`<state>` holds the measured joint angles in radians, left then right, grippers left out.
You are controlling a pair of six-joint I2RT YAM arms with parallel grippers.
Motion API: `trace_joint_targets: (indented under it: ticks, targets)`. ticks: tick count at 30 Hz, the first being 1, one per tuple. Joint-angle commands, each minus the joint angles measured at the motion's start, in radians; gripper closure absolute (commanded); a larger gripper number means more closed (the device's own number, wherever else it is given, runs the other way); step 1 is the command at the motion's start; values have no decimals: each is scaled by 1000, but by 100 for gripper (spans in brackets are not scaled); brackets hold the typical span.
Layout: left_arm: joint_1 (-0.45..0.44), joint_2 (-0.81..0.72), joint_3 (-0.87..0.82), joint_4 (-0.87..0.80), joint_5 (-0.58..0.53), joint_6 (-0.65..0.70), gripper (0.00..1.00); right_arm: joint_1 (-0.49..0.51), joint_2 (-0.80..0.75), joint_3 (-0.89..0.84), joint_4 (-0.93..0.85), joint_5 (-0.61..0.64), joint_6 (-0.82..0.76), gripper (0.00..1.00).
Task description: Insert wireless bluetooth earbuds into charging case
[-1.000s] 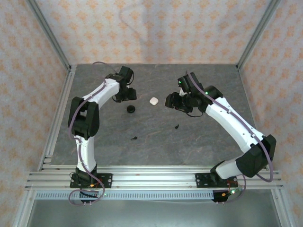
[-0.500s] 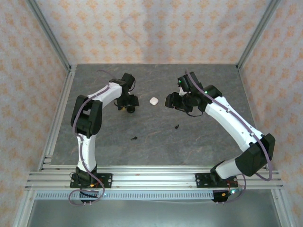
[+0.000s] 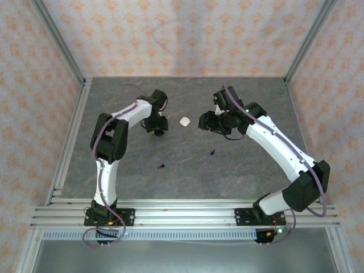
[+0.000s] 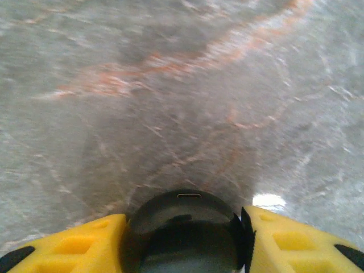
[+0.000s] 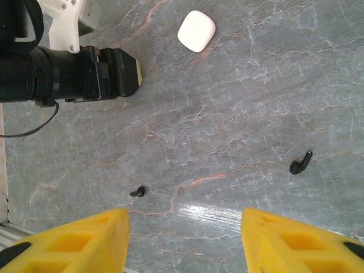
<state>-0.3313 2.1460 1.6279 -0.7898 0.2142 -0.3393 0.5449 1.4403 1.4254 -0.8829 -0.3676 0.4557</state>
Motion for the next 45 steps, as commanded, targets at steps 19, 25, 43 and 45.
trace_joint_targets:
  ticks: [19,25,43,45]
  targets:
    - [-128,-578,-263,92,380,604,53,-169,-30,-133,248,-463,198,47]
    - [-130,-643,-205,14,466,636,54,-132,14,-39,234,-568,178,46]
    - [-133,-749,-200,-29,529,632,54,40,231,216,7,-627,22,46]
    - [-133,-759,-202,-26,527,625,54,46,243,222,2,-643,19,47]
